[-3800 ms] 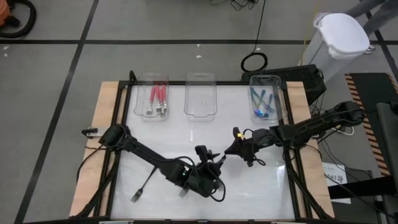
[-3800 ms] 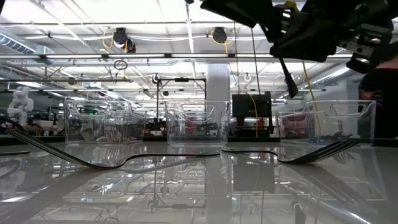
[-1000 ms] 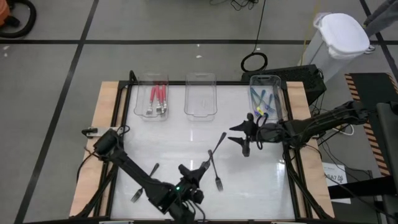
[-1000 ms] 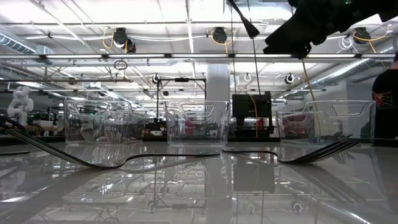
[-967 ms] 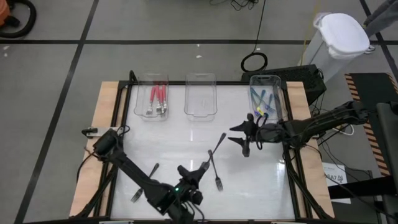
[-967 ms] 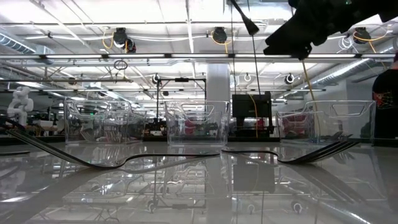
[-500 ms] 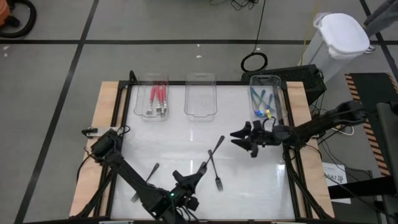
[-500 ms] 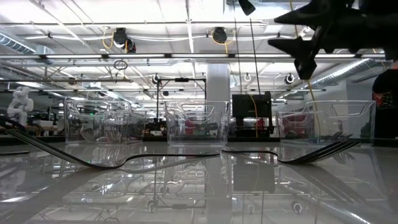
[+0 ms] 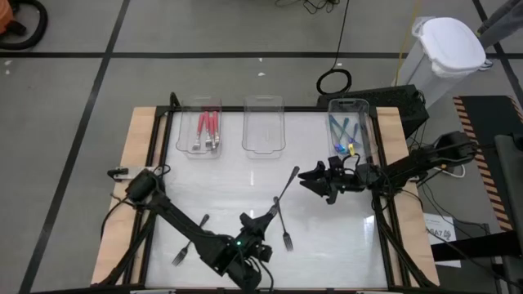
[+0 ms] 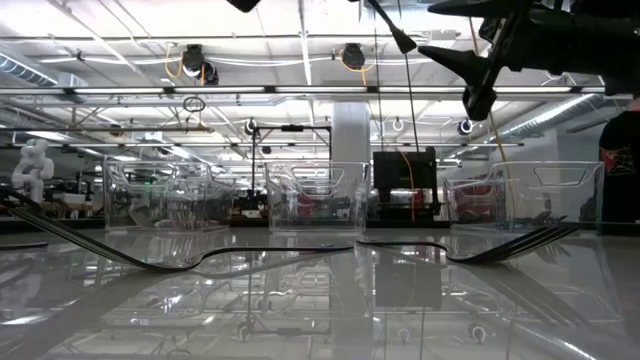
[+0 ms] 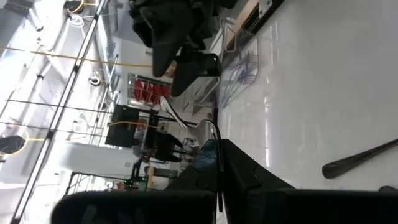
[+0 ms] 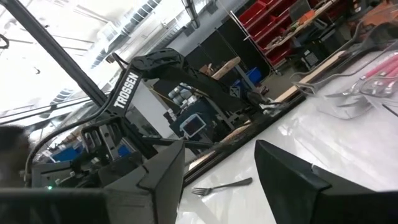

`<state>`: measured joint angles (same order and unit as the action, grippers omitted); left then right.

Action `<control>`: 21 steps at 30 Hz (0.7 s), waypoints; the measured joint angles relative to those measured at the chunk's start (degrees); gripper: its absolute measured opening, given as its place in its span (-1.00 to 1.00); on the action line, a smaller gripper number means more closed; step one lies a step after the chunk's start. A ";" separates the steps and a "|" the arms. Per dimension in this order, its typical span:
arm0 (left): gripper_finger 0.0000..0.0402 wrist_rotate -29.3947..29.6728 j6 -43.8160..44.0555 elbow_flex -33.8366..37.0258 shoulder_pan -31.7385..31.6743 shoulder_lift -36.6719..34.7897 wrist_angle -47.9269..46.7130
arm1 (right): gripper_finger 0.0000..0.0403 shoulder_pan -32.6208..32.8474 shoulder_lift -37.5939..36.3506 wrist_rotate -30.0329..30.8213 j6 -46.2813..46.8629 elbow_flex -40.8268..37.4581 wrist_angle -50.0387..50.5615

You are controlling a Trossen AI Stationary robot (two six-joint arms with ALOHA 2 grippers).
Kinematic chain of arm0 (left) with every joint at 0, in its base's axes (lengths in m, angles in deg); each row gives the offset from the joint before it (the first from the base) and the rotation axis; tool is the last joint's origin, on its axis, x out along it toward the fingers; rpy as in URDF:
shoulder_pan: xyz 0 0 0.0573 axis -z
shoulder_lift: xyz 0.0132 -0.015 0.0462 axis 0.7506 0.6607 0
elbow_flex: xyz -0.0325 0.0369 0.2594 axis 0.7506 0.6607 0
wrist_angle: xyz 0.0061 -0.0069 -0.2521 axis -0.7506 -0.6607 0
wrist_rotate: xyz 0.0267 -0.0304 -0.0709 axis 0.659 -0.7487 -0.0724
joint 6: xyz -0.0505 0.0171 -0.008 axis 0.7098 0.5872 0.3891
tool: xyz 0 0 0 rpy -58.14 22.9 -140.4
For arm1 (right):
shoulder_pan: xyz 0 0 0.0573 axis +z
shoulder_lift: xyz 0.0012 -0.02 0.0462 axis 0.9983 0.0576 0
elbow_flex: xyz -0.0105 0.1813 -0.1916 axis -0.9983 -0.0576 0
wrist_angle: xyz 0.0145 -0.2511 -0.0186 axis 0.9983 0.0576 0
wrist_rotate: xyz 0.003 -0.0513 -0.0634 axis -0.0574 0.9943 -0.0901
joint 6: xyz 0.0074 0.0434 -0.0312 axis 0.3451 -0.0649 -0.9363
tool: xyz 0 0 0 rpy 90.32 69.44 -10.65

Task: Sort silverware by color (type)
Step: Put the black fork into the middle transparent bin

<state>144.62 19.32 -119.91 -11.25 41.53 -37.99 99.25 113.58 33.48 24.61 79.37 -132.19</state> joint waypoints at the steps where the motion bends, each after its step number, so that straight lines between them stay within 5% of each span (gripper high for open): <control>1: -1.00 -0.30 -0.20 0.00 -0.26 0.00 0.03 | -0.05 0.00 0.53 0.14 -0.03 0.50 -0.02; 21: -0.98 -0.59 -5.94 0.00 -3.49 0.00 -0.66 | -0.05 -0.07 6.31 4.65 -6.09 5.46 0.28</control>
<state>144.03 13.38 -119.91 -14.74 41.53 -38.65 99.19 119.89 38.13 18.52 84.83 -131.91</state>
